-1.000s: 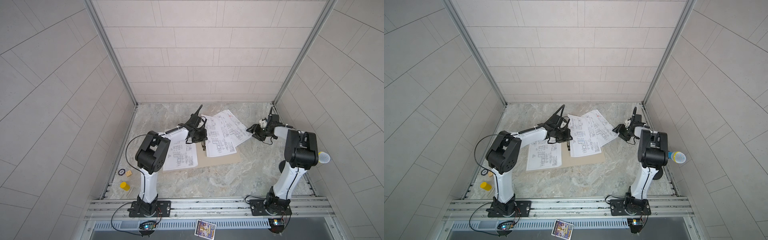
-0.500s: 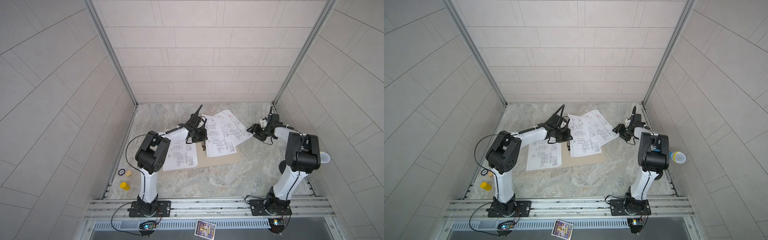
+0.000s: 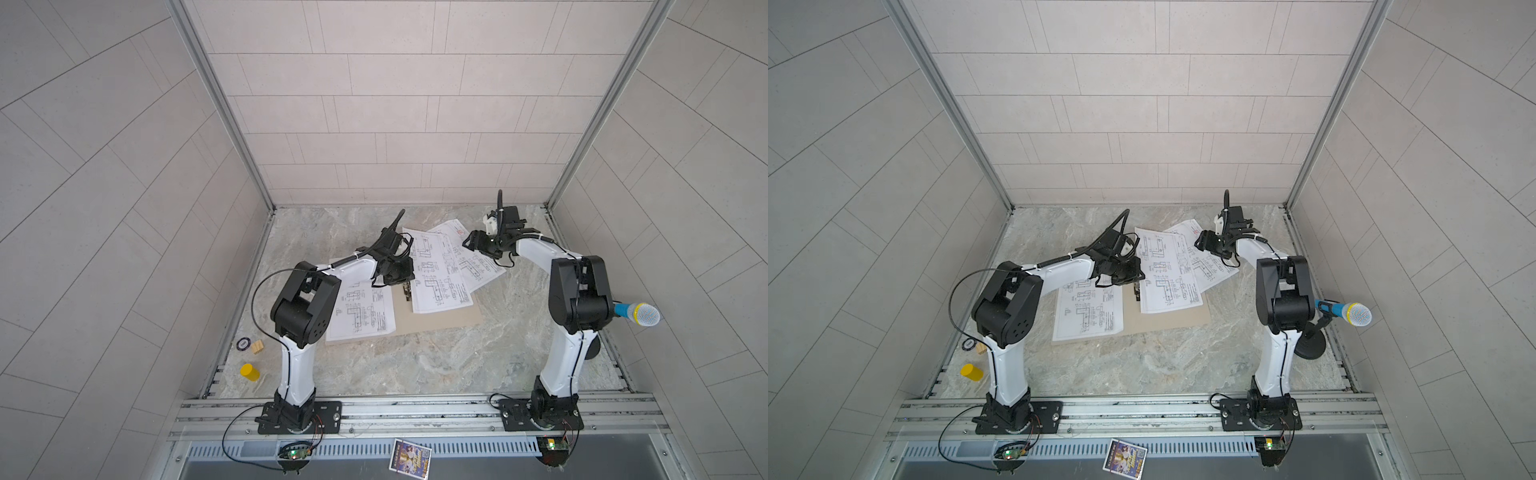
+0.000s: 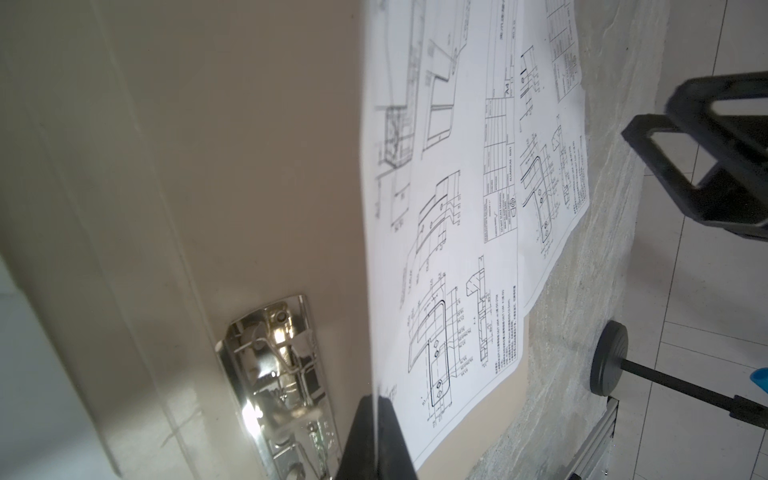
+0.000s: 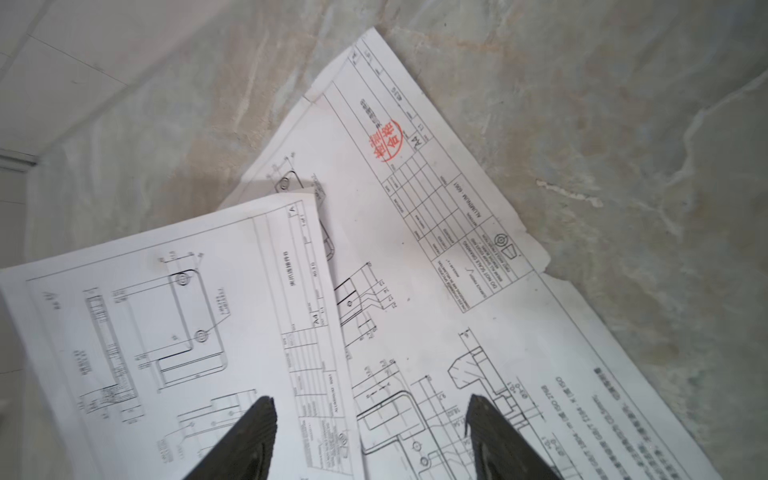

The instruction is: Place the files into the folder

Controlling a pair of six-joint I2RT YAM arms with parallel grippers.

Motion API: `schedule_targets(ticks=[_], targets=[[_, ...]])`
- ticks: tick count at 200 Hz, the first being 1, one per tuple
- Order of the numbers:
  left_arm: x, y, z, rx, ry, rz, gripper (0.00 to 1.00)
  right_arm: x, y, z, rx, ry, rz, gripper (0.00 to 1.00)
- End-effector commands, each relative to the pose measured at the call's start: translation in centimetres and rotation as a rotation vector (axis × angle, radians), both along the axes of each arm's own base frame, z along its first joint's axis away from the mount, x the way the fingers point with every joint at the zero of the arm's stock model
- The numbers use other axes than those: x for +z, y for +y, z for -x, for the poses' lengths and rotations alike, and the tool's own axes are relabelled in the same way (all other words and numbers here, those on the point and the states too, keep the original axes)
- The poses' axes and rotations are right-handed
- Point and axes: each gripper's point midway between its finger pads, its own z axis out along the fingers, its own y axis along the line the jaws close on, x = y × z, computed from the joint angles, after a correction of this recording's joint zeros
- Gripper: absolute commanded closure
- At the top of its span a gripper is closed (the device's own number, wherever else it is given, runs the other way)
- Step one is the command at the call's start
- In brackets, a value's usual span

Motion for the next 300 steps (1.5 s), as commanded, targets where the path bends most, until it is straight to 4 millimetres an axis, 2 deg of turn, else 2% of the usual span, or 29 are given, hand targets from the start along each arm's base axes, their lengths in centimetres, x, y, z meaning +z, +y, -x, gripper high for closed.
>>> schedule_targets(ticks=[1,25,47,57,82,101,121,139,177,202,227,261,278,300], targets=[[0.6,0.5,-0.2,0.012,-0.017,0.000,1.00,-2.1,-2.7,0.5,-0.040,0.097,0.202,0.24],[0.8,0.6,-0.1,0.014,-0.020,-0.002,1.00,-2.5,-4.6,0.3,-0.035,0.121,0.313,0.19],[0.8,0.6,-0.1,0.014,-0.024,0.001,1.00,-2.9,-4.8,0.8,0.005,0.141,0.386,0.09],[0.8,0.5,-0.1,0.013,-0.023,0.007,1.00,-3.5,-4.8,1.2,0.028,0.166,0.420,0.08],[0.6,0.4,-0.1,0.014,-0.017,0.018,1.00,-5.6,-4.8,2.3,0.092,0.300,0.517,0.09],[0.8,0.4,0.1,0.012,-0.020,0.021,1.00,-6.1,-5.2,2.7,0.124,0.356,0.630,0.13],[0.9,0.7,0.0,0.019,-0.023,0.027,1.00,-6.5,-5.1,3.0,0.137,0.370,0.636,0.15],[0.8,0.6,0.0,0.021,-0.020,0.036,1.00,-6.5,-5.9,3.7,0.141,0.412,0.683,0.18],[1.2,0.3,-0.2,0.017,-0.028,0.056,1.00,-7.1,-8.8,6.7,0.126,0.509,0.799,0.24],[1.2,0.3,-0.2,0.015,-0.032,0.059,1.00,-7.3,-10.2,9.2,0.077,0.522,0.761,0.24],[1.2,0.2,-0.2,0.009,-0.033,0.064,1.00,-6.6,-11.5,11.3,0.032,0.512,0.741,0.24],[1.2,0.0,-0.2,-0.008,-0.046,0.057,1.00,-6.6,-14.2,14.5,-0.030,0.532,0.733,0.23],[1.0,-0.3,-0.2,-0.031,-0.055,0.040,1.00,-6.2,-15.2,15.1,-0.062,0.514,0.720,0.23],[0.3,-1.0,0.3,-0.085,-0.041,-0.011,1.00,-5.2,-16.1,15.0,-0.087,0.499,0.747,0.22]])
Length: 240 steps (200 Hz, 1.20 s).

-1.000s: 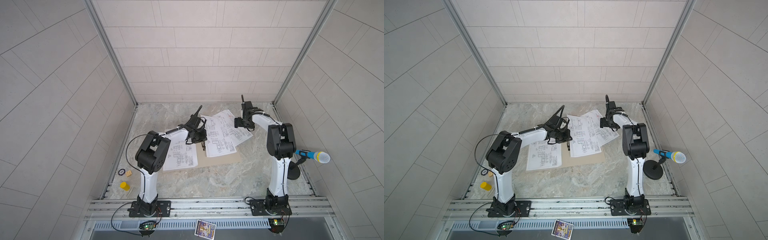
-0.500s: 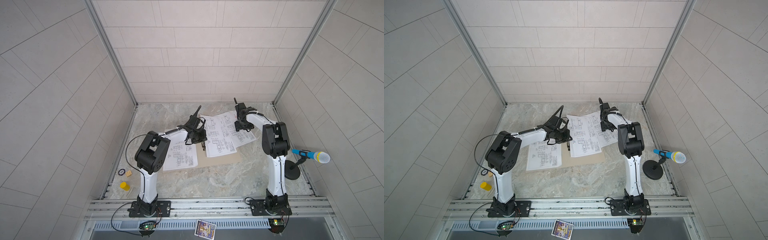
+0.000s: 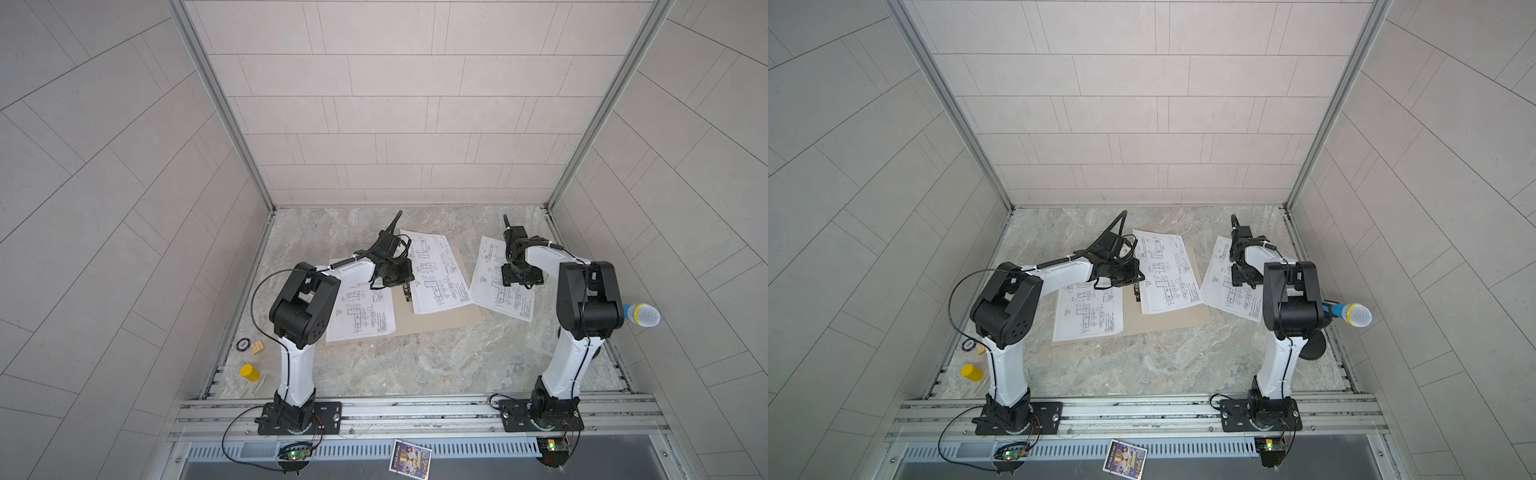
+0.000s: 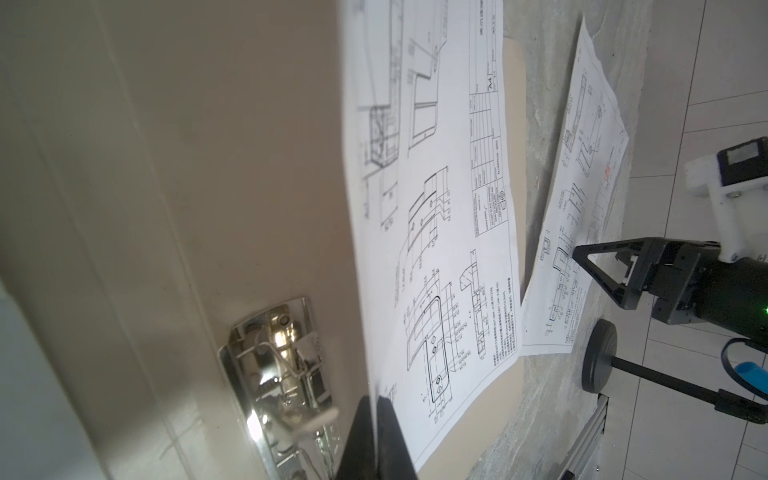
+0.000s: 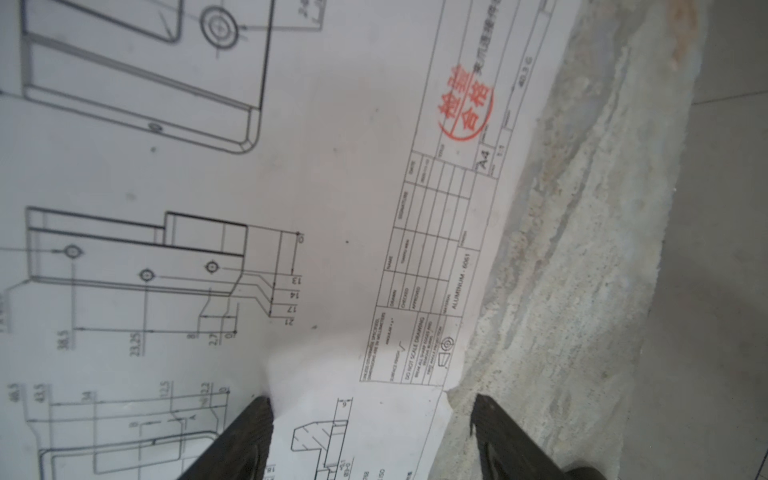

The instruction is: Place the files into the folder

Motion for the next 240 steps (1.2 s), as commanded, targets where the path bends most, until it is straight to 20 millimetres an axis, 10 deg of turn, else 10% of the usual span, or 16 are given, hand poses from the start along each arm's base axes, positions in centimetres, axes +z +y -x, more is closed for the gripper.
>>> schedule_targets(ticks=[1,45,97,132,166,240], targets=[[0.5,-1.1,0.1,-0.072,-0.032,-0.039,1.00,-1.0,-1.0,2.0,-0.002,0.079,0.036,0.22],[-0.1,-2.4,0.3,-0.093,-0.015,-0.038,0.99,0.8,-1.1,1.2,-0.009,0.004,0.022,0.20],[-1.2,-1.9,0.1,-0.055,0.011,-0.079,0.97,4.3,4.6,-1.3,0.088,-0.156,-0.168,0.19],[-1.2,-1.8,0.0,-0.059,0.024,-0.095,0.73,4.8,7.6,-2.3,0.127,-0.201,-0.268,0.19],[1.3,-1.7,-0.3,-0.049,-0.014,-0.092,0.53,3.9,10.4,-3.4,0.159,-0.196,-0.374,0.18],[7.7,-0.9,-0.3,-0.039,-0.123,-0.077,0.42,3.2,15.5,-6.3,0.216,-0.207,-0.534,0.18]])
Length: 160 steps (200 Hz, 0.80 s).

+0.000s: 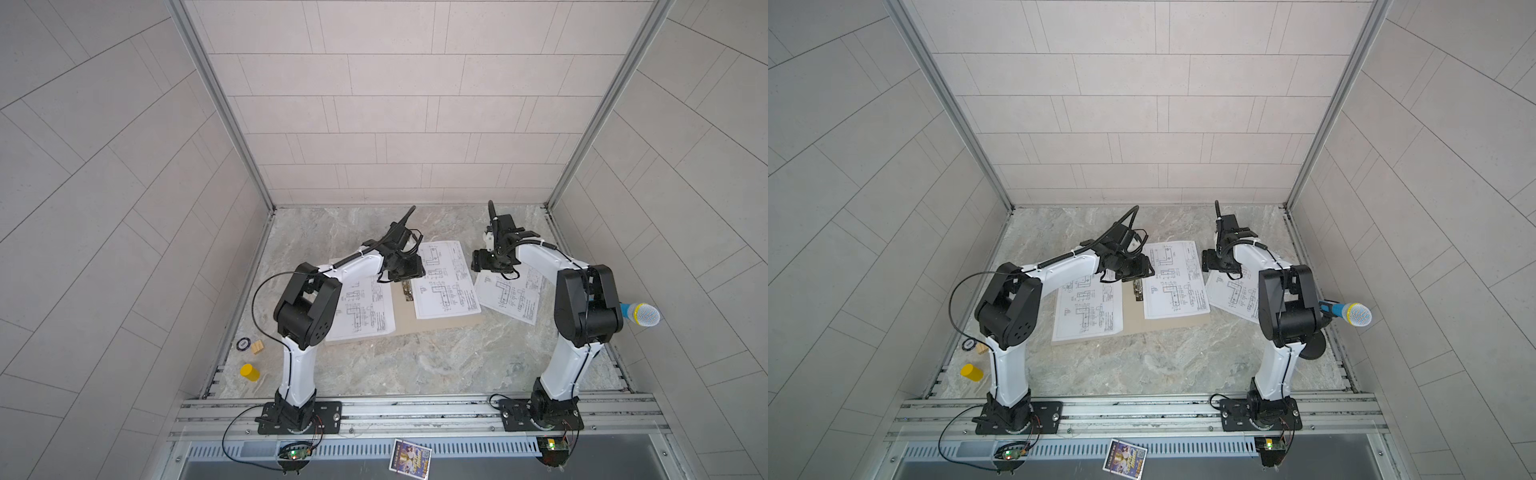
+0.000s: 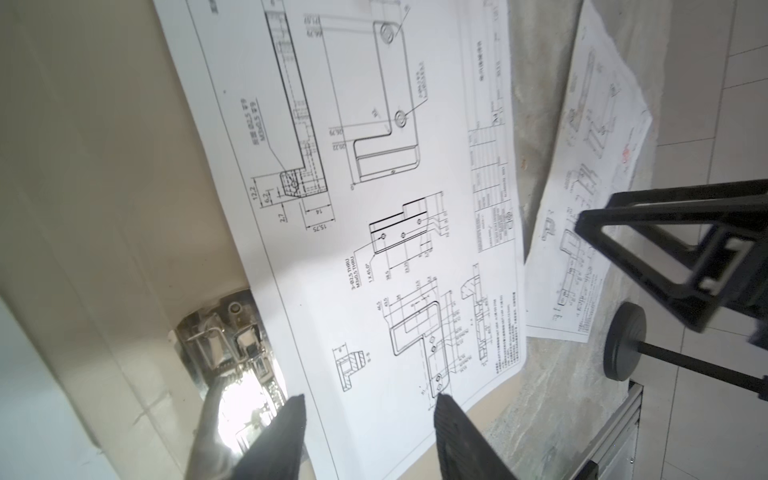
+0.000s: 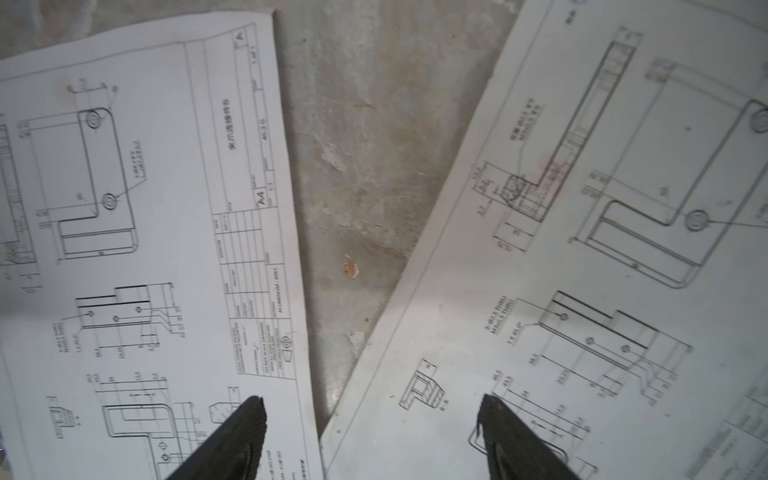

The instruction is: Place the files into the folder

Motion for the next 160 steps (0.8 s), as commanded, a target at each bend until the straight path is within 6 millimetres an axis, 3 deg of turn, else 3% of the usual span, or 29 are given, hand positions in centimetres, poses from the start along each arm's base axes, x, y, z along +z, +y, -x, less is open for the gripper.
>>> schedule_targets(ticks=[1,47,85,120,160], targets=[[4.1,0.6,-0.5,0.005,-0.083,0.007,0.42,-0.5,1.6,-0.7,0.016,0.008,-0.055,0.18],[5.6,1.4,-0.5,0.003,-0.111,0.006,0.41,-2.0,3.2,-1.8,0.043,0.031,-0.083,0.18],[6.0,2.5,1.4,-0.034,-0.128,0.002,0.41,-2.9,3.6,-2.3,0.058,0.062,-0.068,0.18],[3.7,4.3,4.8,-0.089,-0.101,-0.036,0.41,-2.7,3.3,-2.3,0.055,0.053,-0.056,0.18],[1.9,3.0,7.5,-0.087,-0.011,0.138,0.41,-2.6,3.1,-2.5,0.057,0.052,-0.040,0.18]])
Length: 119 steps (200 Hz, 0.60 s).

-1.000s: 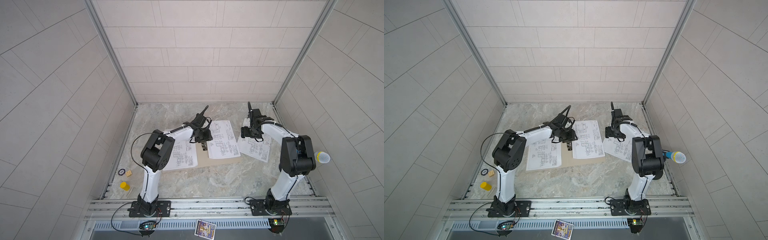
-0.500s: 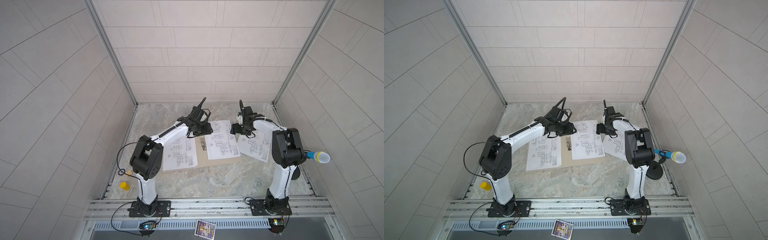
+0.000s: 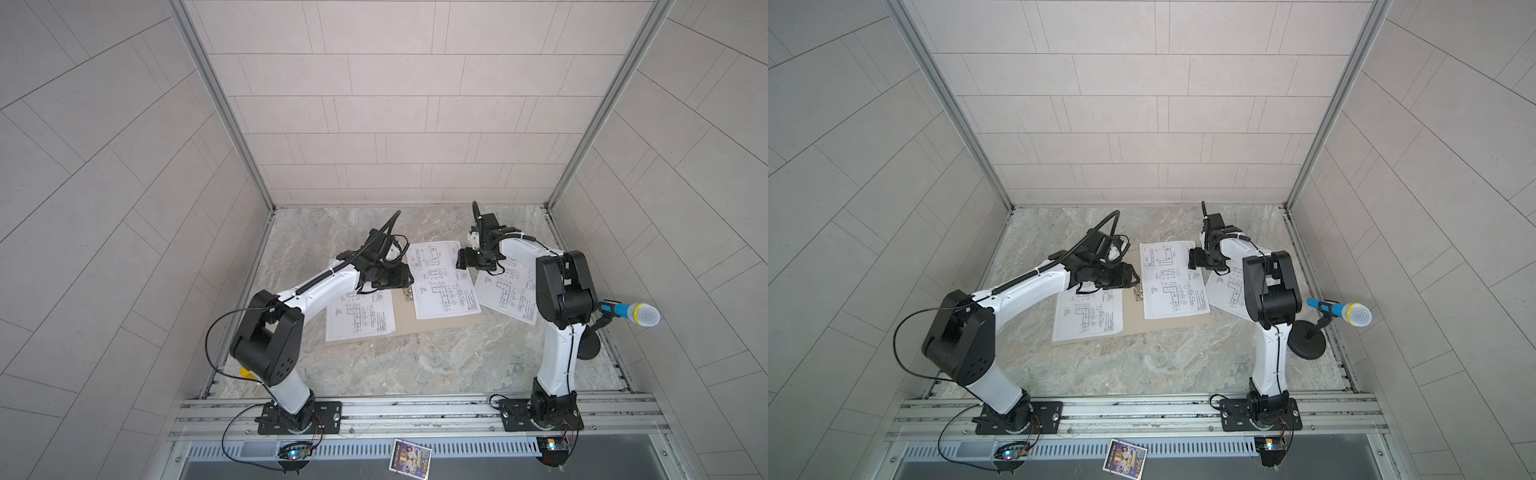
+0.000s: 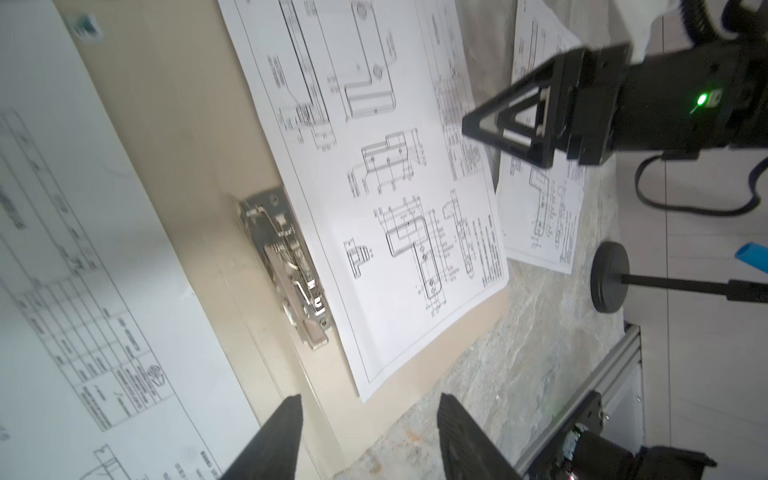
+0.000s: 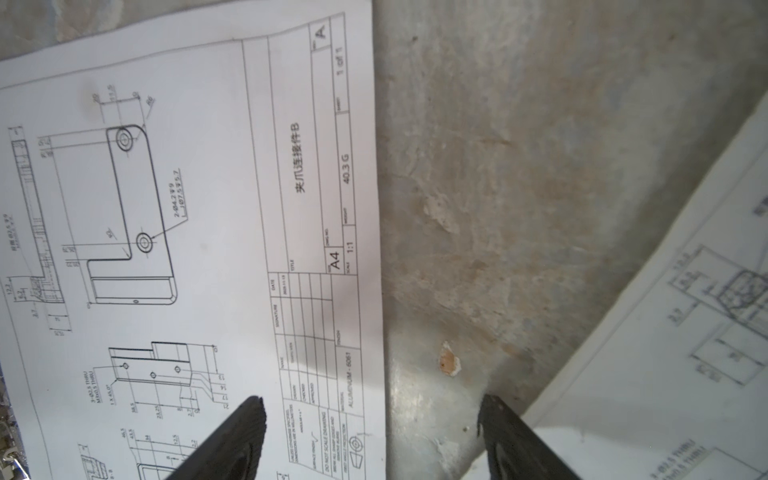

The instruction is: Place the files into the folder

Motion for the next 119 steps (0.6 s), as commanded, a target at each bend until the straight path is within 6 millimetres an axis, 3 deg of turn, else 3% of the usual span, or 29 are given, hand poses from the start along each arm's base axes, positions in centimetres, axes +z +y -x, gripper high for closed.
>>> schedule_targets(ticks=[1,42,87,119], targets=[[-0.2,-1.3,1.0,-0.012,0.037,0.119,0.41,0.4,-0.2,-0.1,0.007,0.001,0.023,0.18],[-1.9,-2.1,1.6,0.019,0.098,0.208,0.41,-0.2,-0.2,0.0,0.015,0.020,0.029,0.18],[-2.1,-4.0,-0.8,0.052,0.109,0.275,0.41,-0.6,-0.2,0.2,0.018,0.029,0.031,0.18],[-3.0,-3.9,-2.9,0.076,0.118,0.252,0.41,-0.4,-0.4,0.3,0.017,0.028,0.037,0.18]])
